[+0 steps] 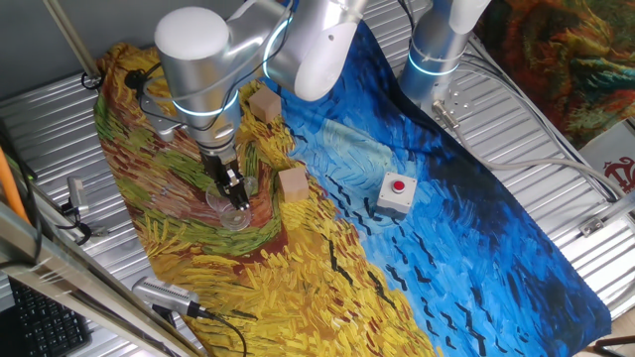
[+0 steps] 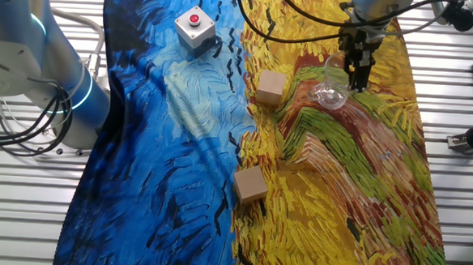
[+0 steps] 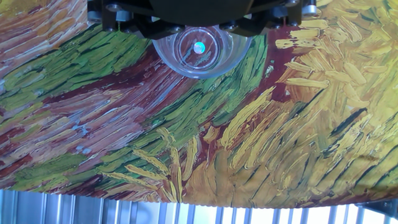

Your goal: Pick up the cup

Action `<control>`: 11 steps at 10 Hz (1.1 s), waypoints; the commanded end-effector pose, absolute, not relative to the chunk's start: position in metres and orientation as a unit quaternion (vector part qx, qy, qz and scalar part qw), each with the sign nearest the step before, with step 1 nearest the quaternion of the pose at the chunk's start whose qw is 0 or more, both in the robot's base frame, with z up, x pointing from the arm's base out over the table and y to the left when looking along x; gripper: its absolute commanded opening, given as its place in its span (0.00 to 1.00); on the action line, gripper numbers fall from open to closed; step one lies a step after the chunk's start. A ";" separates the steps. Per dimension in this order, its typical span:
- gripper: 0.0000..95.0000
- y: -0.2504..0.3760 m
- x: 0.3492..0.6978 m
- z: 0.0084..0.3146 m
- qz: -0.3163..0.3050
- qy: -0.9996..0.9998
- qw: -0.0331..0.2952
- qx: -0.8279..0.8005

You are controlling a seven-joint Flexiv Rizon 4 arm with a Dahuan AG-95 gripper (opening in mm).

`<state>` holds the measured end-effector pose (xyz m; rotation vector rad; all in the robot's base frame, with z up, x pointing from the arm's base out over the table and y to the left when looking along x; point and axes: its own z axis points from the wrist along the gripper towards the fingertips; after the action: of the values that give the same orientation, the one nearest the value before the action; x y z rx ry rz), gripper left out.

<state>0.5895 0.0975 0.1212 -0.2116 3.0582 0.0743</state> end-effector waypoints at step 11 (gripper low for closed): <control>1.00 0.099 0.588 0.118 0.022 0.997 0.035 -0.065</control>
<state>0.5882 0.0990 0.1182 -0.2006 3.0640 0.0689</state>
